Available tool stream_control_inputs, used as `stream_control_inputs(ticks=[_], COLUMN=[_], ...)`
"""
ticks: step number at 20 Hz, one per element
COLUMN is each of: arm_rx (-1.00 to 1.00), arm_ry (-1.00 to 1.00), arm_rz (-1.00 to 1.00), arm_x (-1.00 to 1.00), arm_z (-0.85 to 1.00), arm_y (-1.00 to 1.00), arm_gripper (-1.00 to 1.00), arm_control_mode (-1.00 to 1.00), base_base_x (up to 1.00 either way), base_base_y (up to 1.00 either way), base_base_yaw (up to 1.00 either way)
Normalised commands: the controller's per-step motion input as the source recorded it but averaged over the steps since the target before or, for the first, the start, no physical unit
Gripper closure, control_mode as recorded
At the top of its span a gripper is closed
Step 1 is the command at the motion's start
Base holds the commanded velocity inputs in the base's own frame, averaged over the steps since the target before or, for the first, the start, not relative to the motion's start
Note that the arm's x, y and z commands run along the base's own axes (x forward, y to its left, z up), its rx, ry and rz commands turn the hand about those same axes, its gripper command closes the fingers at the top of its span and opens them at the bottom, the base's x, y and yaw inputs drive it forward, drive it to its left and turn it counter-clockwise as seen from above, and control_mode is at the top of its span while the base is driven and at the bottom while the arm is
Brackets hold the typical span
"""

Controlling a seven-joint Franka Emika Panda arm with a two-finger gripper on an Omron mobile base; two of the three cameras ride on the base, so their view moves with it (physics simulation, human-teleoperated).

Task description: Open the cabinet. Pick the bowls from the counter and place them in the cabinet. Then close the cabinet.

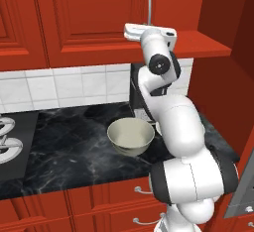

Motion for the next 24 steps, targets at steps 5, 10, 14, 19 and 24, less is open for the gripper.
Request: stream_control_inputs(ticks=[5, 10, 14, 19, 24], arm_rx=[-0.13, -0.09, 0.0, -0.03, -0.06], arm_ry=[0.15, 0.3, 0.41, 0.09, -0.04], arm_rz=[0.01, 0.22, 0.43, 0.31, 0.03], arm_x=[1.0, 0.96, 0.21, -0.63, -1.0], arm_z=[-0.13, -0.09, 0.0, -0.2, -0.25], arm_y=[0.72, 0.95, 0.99, 1.0, 1.0], arm_gripper=[1.0, 1.0, 1.0, 1.0, 1.0], arm_control_mode=[-1.0, -1.0, -1.0, -1.0, -1.0], base_base_x=[0.0, 0.0, 0.0, 0.0, 0.0], base_base_y=[0.0, 0.0, 0.0, 0.0, 0.0], base_base_yaw=[0.0, 0.0, 0.0, 0.0, 0.0])
